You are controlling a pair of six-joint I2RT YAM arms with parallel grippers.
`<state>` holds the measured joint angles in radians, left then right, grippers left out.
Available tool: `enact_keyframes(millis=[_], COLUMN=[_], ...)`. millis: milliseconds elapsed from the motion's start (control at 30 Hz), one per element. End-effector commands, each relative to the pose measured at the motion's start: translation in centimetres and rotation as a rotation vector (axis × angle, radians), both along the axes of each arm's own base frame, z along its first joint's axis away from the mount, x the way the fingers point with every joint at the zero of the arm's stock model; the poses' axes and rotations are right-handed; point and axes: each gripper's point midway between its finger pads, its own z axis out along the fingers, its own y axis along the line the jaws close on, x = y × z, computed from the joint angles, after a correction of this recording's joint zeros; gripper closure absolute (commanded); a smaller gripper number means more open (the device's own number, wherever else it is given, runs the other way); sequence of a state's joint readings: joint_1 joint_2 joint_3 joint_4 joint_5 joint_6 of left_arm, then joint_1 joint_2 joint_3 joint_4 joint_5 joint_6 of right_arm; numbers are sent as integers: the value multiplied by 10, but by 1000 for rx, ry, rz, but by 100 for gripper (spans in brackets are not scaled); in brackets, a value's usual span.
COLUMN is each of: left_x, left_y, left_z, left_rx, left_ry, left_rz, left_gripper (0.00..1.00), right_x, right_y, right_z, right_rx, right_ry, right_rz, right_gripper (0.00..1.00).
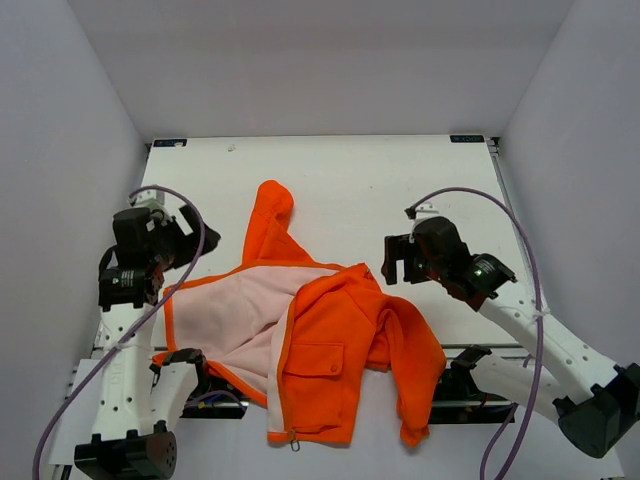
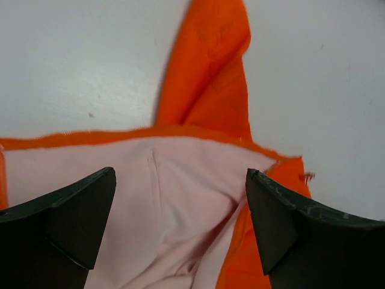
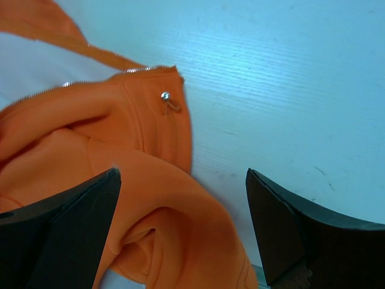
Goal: Zip up the jacket
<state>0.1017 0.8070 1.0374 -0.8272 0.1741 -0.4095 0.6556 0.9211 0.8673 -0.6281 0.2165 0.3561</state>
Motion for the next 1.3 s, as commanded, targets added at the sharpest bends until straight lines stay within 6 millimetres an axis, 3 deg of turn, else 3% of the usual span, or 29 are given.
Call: enact_keyframes(millis=[0, 67, 133, 233, 267, 333, 367, 400, 433, 500, 567, 600, 700, 800, 867, 967, 1067, 1267], left_x=[-19, -19, -13, 14, 21, 32, 39, 43, 50, 55, 67, 68, 72, 74, 78, 79, 80, 81], left_y=[-36, -41, -43, -43, -36, -46, -37, -41, -44, -44, -55, -73, -126, -161, -159, -136, -137, -123], left_z=[-42, -66, -74, -76, -90, -94, -102, -122, -121, -143, -147, -151, -153, -152, -161, -184, -200, -213], left_rx=[-88, -124, -149, -141, -112, -75, -18, 8, 21, 94, 124, 138, 136, 225, 293, 381, 396, 451], left_ry=[118, 177, 192, 148, 196, 229, 257, 336, 353, 443, 428, 418, 337, 261, 279, 364, 413, 469], left_rz=[-212, -236, -213, -161, -108, -102, -38, -35, -33, -23, -76, -186, -436, -600, -596, -502, -509, -442], left_gripper=[2, 2, 2, 2, 2, 2, 2, 2, 2, 2, 2, 2, 3, 3, 3, 6, 9, 13], right_x=[-10, -10, -10, -8, -8, 1, 9, 17, 21, 30, 32, 37, 35, 32, 28, 23, 21, 14], right_y=[22, 26, 30, 33, 35, 39, 44, 42, 43, 43, 40, 41, 41, 41, 40, 40, 40, 34], right_z=[-18, -29, -43, -61, -63, -60, -50, -47, -44, -39, -47, -44, -58, -70, -76, -83, -92, -103], right_rx=[14, 17, 10, 35, 49, 77, 110, 103, 108, 102, 70, 73, 28, 9, 6, 27, 45, 28], right_ry=[74, 107, 147, 189, 193, 173, 146, 131, 124, 114, 145, 149, 223, 266, 289, 308, 304, 330], right_rz=[152, 149, 145, 85, 80, 41, 22, -19, -37, -78, -103, -127, -146, -142, -145, -142, -129, -140], right_gripper=[11, 11, 11, 11, 11, 11, 11, 11, 11, 11, 11, 11, 11, 11, 11, 11, 11, 11])
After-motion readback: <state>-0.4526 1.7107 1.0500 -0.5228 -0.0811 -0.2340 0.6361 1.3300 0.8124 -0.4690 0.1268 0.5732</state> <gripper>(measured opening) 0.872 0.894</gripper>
